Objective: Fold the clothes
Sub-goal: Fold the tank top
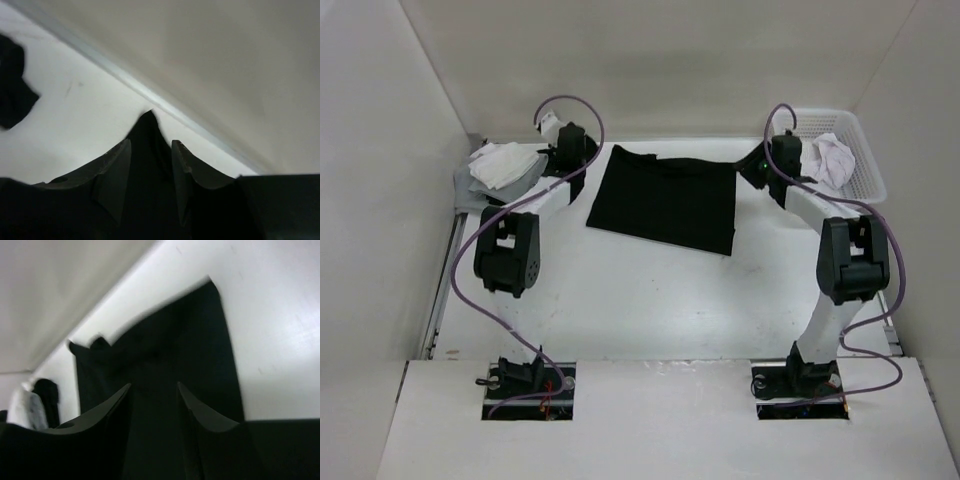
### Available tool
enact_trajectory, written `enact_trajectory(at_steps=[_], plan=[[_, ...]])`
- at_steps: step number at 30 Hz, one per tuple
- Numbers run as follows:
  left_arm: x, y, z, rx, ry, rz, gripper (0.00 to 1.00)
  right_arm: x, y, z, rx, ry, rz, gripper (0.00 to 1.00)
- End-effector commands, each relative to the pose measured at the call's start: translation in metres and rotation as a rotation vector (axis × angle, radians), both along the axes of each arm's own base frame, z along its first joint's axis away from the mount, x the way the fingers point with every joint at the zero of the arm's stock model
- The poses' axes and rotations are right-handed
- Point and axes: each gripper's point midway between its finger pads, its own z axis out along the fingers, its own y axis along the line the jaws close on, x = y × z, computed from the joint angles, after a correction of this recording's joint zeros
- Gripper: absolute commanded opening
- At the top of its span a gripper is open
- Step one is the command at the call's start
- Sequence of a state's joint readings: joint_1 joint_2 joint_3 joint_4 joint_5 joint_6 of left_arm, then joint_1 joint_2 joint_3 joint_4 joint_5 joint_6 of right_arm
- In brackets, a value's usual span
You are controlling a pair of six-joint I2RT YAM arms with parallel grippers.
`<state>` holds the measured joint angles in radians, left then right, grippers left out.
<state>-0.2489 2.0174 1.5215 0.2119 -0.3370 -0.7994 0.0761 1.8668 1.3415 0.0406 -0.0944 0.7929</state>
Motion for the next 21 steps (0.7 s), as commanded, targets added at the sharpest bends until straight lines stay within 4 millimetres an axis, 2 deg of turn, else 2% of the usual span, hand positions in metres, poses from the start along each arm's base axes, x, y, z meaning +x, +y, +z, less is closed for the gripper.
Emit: enact_trajectory(at_steps=[1, 4, 6, 8, 10, 15, 18, 21], plan=[[-0.048, 0.013, 0.017, -0.021, -0.057, 0.021, 0.35, -0.028, 0.025, 0.004, -0.007, -0.034, 0.054, 0.42], [-0.105, 0.016, -0.042, -0.086, 0.017, 0.035, 0.29, -0.071, 0.049, -0.005, -0.037, -0.061, 0.087, 0.24], [-0.138, 0.015, -0.073, -0.14, 0.058, 0.039, 0.27, -0.1, 0.064, -0.007, -0.042, -0.076, 0.114, 0.08], [-0.16, 0.014, -0.087, -0.154, 0.081, 0.02, 0.27, -0.126, 0.073, -0.007, -0.045, -0.095, 0.128, 0.01], [-0.175, 0.013, -0.097, -0.163, 0.098, -0.001, 0.31, -0.145, 0.074, -0.009, -0.048, -0.104, 0.124, 0.01], [-0.189, 0.009, -0.128, -0.191, 0.169, -0.037, 0.37, -0.178, 0.07, -0.023, -0.053, -0.091, 0.126, 0.07], [-0.187, 0.016, -0.145, -0.235, 0.198, -0.019, 0.39, -0.19, 0.065, -0.038, -0.059, -0.069, 0.125, 0.14], [-0.179, 0.014, -0.153, -0.283, 0.196, -0.028, 0.38, -0.196, 0.059, -0.05, -0.055, -0.051, 0.115, 0.2]])
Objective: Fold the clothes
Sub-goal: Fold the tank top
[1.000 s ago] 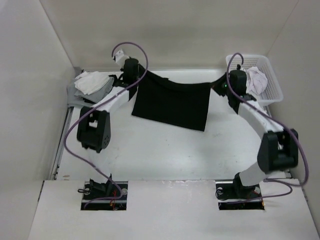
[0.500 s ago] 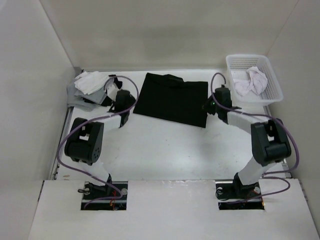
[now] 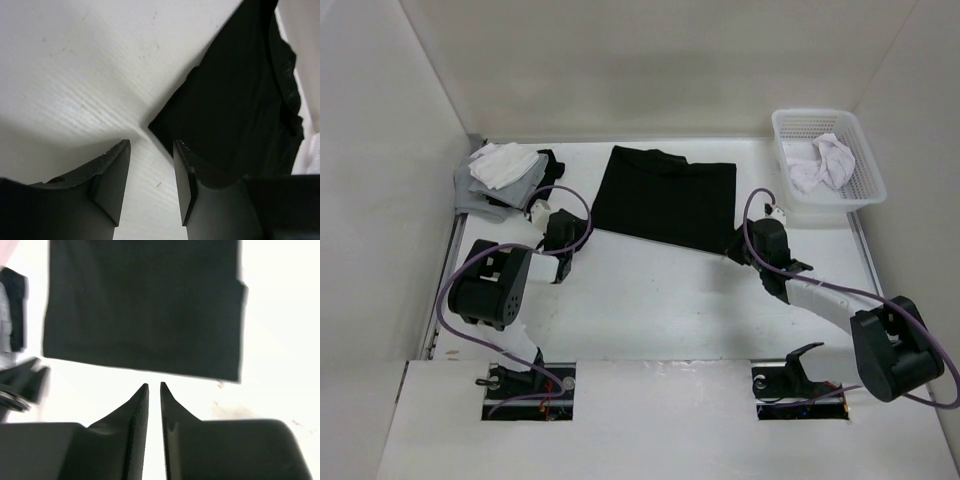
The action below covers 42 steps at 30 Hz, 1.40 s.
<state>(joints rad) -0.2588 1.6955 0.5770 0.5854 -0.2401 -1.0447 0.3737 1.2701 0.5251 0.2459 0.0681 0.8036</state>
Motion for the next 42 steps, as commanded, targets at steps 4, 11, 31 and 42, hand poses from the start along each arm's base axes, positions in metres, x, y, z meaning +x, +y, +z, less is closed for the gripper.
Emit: enact_trajectory(at_steps=[4, 11, 31, 42], plan=[[0.017, -0.01, -0.009, -0.112, -0.019, -0.014, 0.27, 0.001, -0.007, -0.001, 0.029, -0.044, -0.04, 0.22], [0.027, -0.01, -0.006, -0.118, -0.032, -0.005, 0.1, -0.001, -0.008, -0.012, 0.034, -0.023, -0.058, 0.31], [-0.058, 0.063, -0.024, -0.089, 0.033, 0.113, 0.01, -0.034, 0.004, -0.045, -0.022, 0.1, -0.019, 0.47], [-0.056, 0.059, -0.019, -0.092, 0.014, 0.091, 0.01, -0.023, 0.024, -0.059, 0.018, 0.17, 0.064, 0.43]])
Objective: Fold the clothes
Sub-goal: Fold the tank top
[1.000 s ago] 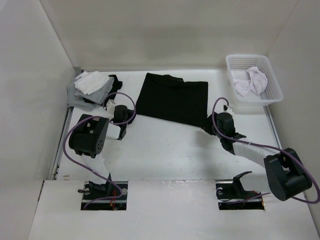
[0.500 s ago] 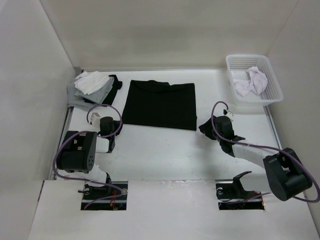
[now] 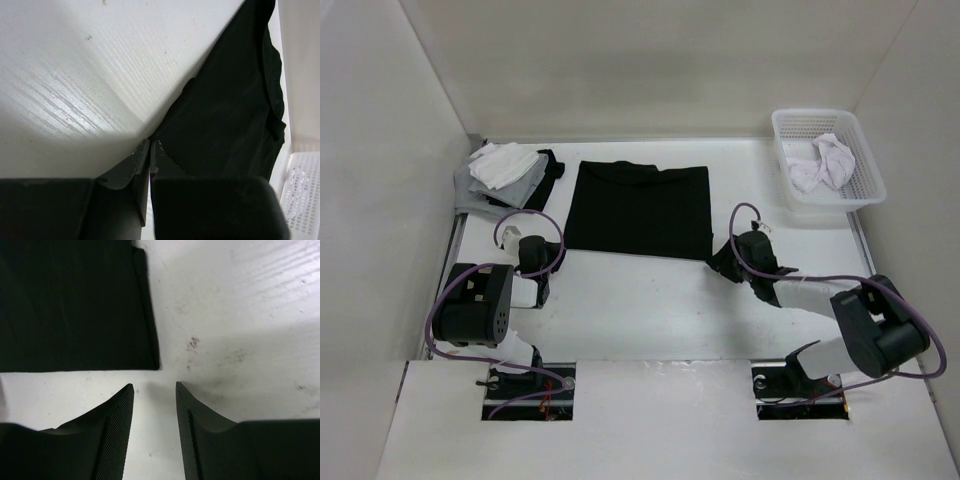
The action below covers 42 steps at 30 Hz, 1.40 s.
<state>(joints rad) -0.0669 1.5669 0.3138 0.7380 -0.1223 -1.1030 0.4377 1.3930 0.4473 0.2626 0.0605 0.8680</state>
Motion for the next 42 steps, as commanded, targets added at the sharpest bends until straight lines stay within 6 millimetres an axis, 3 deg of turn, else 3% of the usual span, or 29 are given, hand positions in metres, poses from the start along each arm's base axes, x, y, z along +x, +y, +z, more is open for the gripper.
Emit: enact_trajectory(at_steps=[1, 11, 18, 23, 26, 30, 34, 38, 40, 42], plan=[[-0.009, -0.002, -0.007, 0.019, 0.027, -0.028, 0.01, 0.014, 0.012, 0.007, 0.045, -0.012, 0.027, 0.42], [-0.005, -0.004, 0.0, 0.017, 0.007, -0.032, 0.01, 0.024, 0.001, 0.004, 0.063, -0.031, -0.054, 0.35], [-0.003, -0.004, 0.004, 0.017, -0.002, -0.032, 0.01, 0.03, 0.004, 0.001, 0.056, -0.024, -0.063, 0.29], [-0.002, -0.006, 0.004, 0.014, -0.003, -0.035, 0.01, 0.039, 0.006, 0.001, 0.049, -0.028, -0.07, 0.13], [-0.001, -0.009, 0.014, 0.004, -0.03, -0.046, 0.01, 0.041, 0.006, 0.013, 0.052, -0.073, -0.076, 0.02], [-0.008, -0.014, 0.063, -0.05, -0.151, -0.062, 0.0, 0.024, 0.009, 0.065, 0.051, -0.208, -0.044, 0.0], [-0.03, -0.007, 0.151, 0.0, -0.304, -0.068, 0.0, -0.013, -0.001, 0.144, 0.022, -0.35, -0.02, 0.0], [-0.068, -0.004, 0.256, 0.089, -0.501, -0.081, 0.0, -0.06, -0.013, 0.228, 0.038, -0.482, 0.007, 0.0], [-0.087, -0.009, 0.294, 0.099, -0.566, -0.102, 0.0, -0.082, -0.019, 0.263, 0.058, -0.531, 0.024, 0.0], [-0.1, -0.014, 0.317, 0.099, -0.605, -0.119, 0.0, -0.099, -0.022, 0.289, 0.074, -0.561, 0.045, 0.0]])
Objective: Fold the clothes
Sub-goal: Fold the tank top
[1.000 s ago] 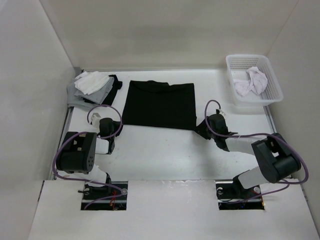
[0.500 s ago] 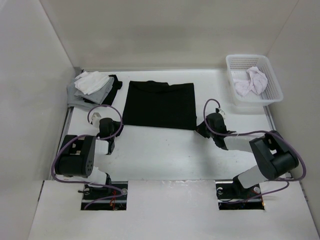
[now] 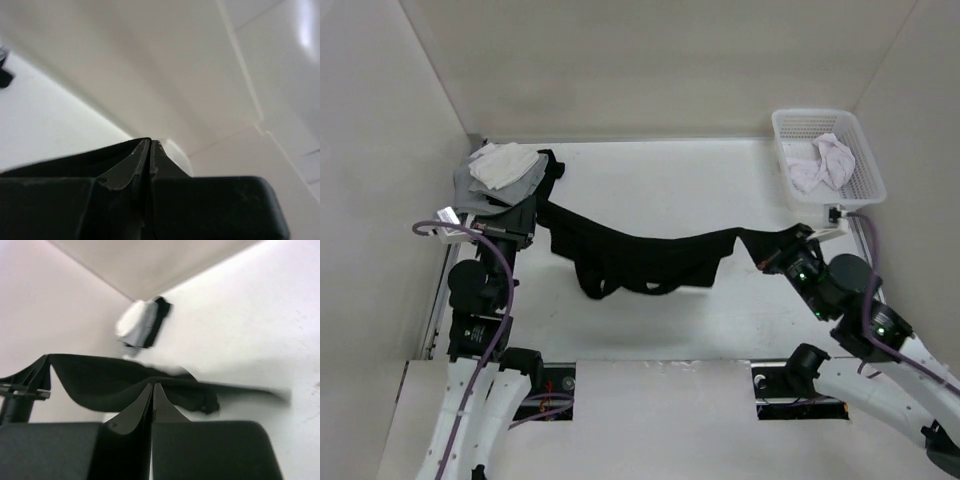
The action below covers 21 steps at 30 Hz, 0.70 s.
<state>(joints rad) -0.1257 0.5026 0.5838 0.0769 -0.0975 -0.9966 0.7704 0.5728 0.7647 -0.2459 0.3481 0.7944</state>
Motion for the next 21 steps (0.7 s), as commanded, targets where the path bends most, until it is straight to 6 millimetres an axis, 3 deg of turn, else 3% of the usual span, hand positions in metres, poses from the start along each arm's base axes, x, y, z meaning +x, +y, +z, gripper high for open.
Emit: enact_trajectory(at_steps=[1, 3, 5, 9, 12, 15, 19, 21], plan=[[-0.019, -0.002, 0.009, 0.066, 0.048, 0.0, 0.0, -0.02, -0.027, 0.007, -0.112, 0.029, -0.058, 0.0], [-0.023, -0.003, 0.016, 0.065, 0.04, 0.001, 0.0, -0.027, -0.028, 0.019, -0.117, 0.009, -0.05, 0.01], [-0.019, -0.004, 0.011, 0.07, 0.063, 0.003, 0.0, -0.025, -0.023, 0.018, -0.148, 0.01, -0.041, 0.02], [0.003, -0.002, -0.014, 0.098, 0.143, 0.027, 0.01, 0.006, -0.013, -0.004, -0.21, 0.04, -0.053, 0.02], [0.035, 0.0, -0.04, 0.11, 0.206, 0.054, 0.01, 0.048, -0.007, -0.032, -0.212, 0.083, -0.046, 0.02], [0.075, -0.002, -0.067, 0.112, 0.275, 0.062, 0.02, 0.103, -0.004, -0.062, -0.162, 0.147, -0.025, 0.02], [0.14, -0.011, -0.095, 0.108, 0.35, 0.059, 0.02, 0.177, -0.007, -0.083, -0.133, 0.207, -0.029, 0.02], [0.169, -0.015, -0.098, 0.095, 0.366, 0.048, 0.02, 0.21, -0.013, -0.089, -0.131, 0.237, -0.045, 0.01]])
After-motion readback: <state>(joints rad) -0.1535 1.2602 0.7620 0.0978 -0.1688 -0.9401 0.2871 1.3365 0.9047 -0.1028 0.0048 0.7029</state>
